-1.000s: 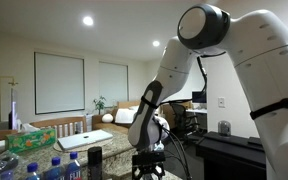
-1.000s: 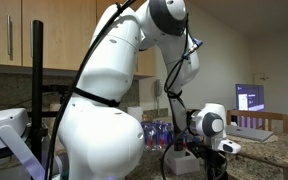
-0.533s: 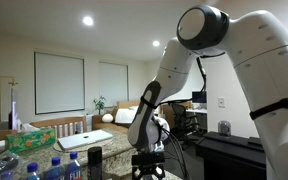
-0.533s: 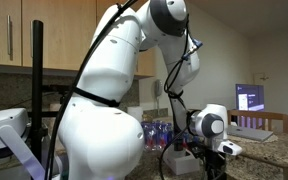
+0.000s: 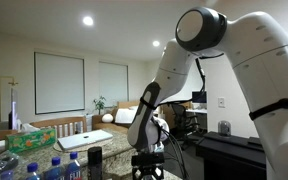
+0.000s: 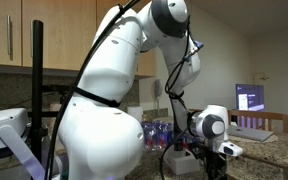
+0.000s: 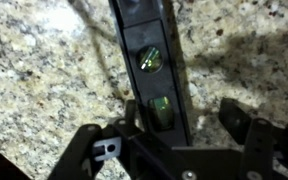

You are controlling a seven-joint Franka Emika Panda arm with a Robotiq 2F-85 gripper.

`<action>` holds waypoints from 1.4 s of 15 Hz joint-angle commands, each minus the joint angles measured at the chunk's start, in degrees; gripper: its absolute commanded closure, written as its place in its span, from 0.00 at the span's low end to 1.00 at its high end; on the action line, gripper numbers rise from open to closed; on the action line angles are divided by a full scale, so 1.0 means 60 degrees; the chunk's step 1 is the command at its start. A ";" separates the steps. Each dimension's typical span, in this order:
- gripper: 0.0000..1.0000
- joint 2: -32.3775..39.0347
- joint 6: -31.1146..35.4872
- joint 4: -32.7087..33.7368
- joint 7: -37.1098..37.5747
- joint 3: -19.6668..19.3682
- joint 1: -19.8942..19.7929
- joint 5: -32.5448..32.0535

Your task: Put the black bottle on the white box, place the tape over the bottle, put the black object on top of the black bottle

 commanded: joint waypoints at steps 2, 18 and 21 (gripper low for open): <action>0.53 0.0111 0.0105 0.0116 -0.0495 0.0035 -0.0109 0.0128; 0.83 -0.2351 -0.1332 -0.0122 -0.2921 0.0044 -0.0309 -0.0317; 0.83 -0.3694 -0.3061 0.0309 -0.3593 0.0164 -0.0434 -0.0296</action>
